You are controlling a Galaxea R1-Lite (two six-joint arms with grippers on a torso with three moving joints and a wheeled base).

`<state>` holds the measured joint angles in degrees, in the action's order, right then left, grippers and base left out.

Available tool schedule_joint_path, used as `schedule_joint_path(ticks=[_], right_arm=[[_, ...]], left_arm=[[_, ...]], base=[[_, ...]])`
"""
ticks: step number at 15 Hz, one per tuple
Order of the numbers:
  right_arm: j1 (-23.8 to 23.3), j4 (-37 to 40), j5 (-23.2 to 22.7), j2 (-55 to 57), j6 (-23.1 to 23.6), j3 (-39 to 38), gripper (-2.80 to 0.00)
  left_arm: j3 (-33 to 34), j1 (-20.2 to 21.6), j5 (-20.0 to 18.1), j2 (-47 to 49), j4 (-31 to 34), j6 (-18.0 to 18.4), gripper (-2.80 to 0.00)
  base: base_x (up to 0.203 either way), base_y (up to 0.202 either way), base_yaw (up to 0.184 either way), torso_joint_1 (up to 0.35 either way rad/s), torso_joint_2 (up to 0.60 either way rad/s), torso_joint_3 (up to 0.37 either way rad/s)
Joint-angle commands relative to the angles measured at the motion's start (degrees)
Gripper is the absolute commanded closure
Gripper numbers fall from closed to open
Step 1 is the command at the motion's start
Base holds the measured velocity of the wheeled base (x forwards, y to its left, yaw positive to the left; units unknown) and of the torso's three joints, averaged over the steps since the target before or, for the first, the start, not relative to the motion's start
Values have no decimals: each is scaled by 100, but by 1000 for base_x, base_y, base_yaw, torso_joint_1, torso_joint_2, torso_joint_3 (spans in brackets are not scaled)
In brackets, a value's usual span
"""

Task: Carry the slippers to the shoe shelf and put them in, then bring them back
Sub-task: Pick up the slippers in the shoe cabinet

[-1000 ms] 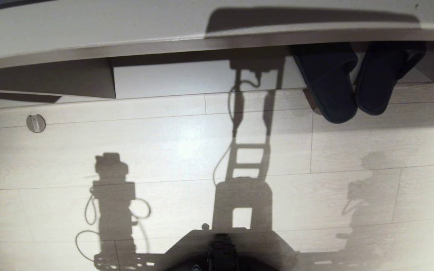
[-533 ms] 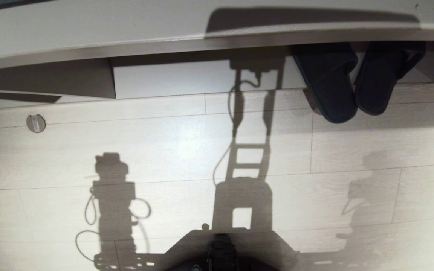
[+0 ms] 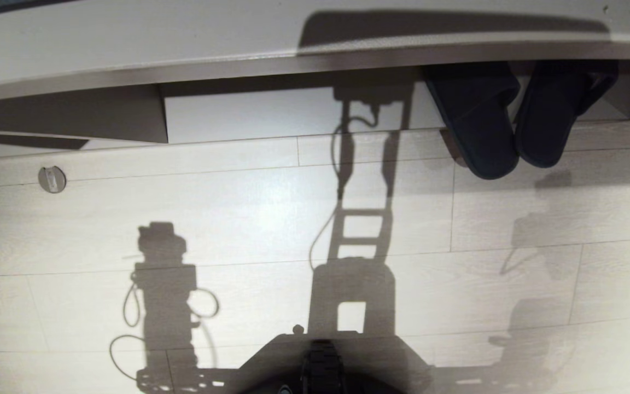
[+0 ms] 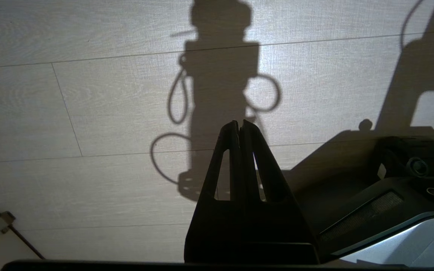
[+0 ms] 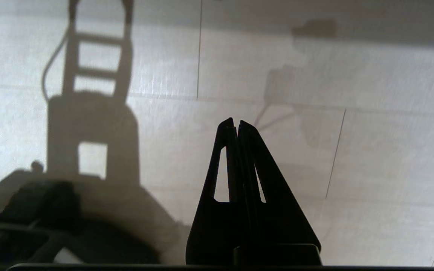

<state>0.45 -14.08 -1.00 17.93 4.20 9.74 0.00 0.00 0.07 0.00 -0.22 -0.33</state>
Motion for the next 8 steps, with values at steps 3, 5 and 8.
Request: schedule_joint_path(ticks=[3,5,8], right_arm=[[-85,-941,82,1629,331,217,0],[-132,-1305,148,2371,427,221,0],[-165,-1552,351,3236,489,48,0]], left_arm=[[0,0,1,0,-4,-2,0],[0,0,1,0,-4,-2,0],[0,0,1,0,-4,-2,0]], base=[[0,0,0,0,0,0],[0,0,0,0,0,0],[0,0,0,0,0,0]])
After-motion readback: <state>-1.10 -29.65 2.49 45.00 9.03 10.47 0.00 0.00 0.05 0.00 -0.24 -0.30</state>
